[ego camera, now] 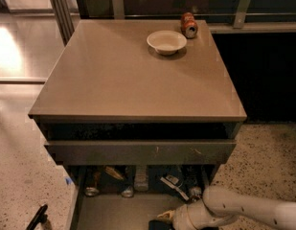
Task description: Place sponge into middle drawer
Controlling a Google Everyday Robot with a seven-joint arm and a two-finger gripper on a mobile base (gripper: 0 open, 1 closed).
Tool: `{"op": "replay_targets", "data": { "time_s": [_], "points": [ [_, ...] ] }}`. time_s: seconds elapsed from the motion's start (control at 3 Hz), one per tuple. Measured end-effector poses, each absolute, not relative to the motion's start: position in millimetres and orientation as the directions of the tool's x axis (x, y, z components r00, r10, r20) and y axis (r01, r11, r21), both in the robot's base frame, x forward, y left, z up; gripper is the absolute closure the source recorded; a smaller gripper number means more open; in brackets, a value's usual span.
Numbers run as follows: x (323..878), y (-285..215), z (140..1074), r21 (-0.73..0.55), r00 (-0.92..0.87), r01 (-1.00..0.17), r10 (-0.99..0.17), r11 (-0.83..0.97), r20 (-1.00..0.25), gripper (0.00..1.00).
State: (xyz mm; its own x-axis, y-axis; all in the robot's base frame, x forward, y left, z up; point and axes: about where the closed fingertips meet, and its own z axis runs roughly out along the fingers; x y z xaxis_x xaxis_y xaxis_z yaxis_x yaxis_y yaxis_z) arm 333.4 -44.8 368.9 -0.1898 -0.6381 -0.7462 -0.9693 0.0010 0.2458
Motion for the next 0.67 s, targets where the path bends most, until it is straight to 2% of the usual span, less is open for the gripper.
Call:
{"op": "replay_targets", "data": {
  "time_s": [0.33, 0.67],
  "points": [
    [333.3, -44.6, 368.9, 0.246, -0.190, -0.969, -0.638, 0.001, -0.746, 0.00],
    [333.3, -44.6, 368.9, 0.246, -0.190, -0.969, -0.638, 0.001, -0.746, 0.00]
  ]
}}
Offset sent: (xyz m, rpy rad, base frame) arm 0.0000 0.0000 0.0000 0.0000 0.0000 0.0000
